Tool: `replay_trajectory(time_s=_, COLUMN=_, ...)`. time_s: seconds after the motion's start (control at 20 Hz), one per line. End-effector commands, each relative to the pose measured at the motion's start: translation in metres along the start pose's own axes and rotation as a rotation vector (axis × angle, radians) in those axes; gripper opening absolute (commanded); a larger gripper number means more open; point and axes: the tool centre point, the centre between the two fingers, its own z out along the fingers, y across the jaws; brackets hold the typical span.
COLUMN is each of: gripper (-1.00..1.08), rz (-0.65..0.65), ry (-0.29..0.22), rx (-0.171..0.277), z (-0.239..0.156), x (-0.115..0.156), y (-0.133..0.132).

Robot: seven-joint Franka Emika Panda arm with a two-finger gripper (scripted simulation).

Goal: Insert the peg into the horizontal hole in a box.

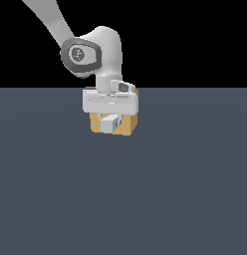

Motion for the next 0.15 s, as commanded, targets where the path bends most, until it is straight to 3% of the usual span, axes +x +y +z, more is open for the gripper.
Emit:
replay_trajectory(time_s=0.0, gripper=-1.0, rz=0.002, ry=0.002, rx=-0.003, z=-0.0018, x=0.0067, y=0.0017)
replay_trajectory(time_s=0.1, gripper=-1.0, rz=0.002, ry=0.002, rx=-0.003, z=-0.0018, x=0.0081, y=0.0018)
